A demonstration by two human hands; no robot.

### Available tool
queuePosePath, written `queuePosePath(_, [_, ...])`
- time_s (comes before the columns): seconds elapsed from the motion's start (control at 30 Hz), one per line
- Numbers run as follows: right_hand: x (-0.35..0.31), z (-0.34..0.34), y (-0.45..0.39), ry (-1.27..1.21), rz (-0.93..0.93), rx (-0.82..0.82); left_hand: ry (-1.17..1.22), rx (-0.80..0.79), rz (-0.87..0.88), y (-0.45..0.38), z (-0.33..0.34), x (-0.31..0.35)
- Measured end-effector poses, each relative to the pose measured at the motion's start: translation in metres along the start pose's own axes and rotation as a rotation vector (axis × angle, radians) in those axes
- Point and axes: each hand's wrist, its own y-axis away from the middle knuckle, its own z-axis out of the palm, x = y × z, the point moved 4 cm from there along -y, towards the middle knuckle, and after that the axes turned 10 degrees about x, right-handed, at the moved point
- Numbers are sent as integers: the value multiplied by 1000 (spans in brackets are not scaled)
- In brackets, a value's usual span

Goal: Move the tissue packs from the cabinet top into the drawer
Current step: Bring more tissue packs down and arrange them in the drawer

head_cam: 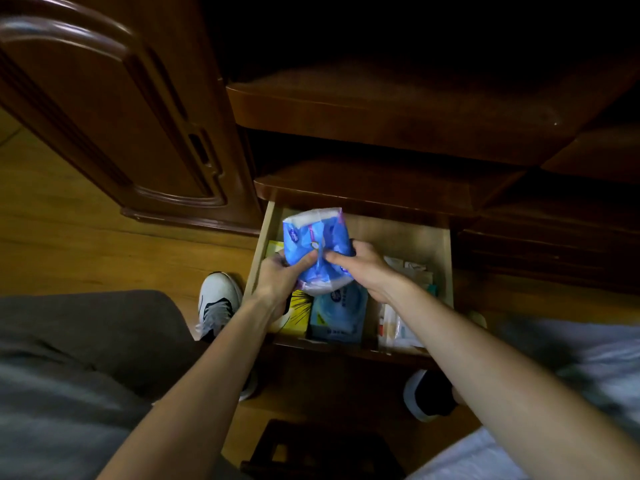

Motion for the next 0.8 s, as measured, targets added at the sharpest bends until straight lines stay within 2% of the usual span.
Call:
queuePosePath(0.1, [7, 1, 5, 37, 2, 19, 18, 56, -1, 8, 6, -3])
queuePosePath(0.17, [8, -5, 8, 58, 29, -28, 2, 99, 27, 10, 4, -1])
queuePosePath(0.23, [12, -12, 9, 15, 127, -144, -143, 137, 123, 9, 0, 6])
queuePosePath(0.3, [15, -15, 10, 44, 124, -215, -315, 159, 207, 6, -1, 13])
queuePosePath(0.4, [17, -16, 1, 82, 97, -68, -486, 238, 281, -5, -8, 21])
queuePosePath(0.5, [16, -7, -27, -7, 185, 92, -701, 414, 439, -17, -31, 32])
queuePosePath(0.57, [14, 5, -51, -71, 222, 151, -839, 471, 530, -26, -45, 37])
queuePosePath(0.7, [9, 43, -97, -20, 143, 245, -1116, 328, 537, -39, -62, 28])
queuePosePath(0.8, [9, 60, -118, 176, 22, 314, -1255, 296, 582, -38, -68, 18])
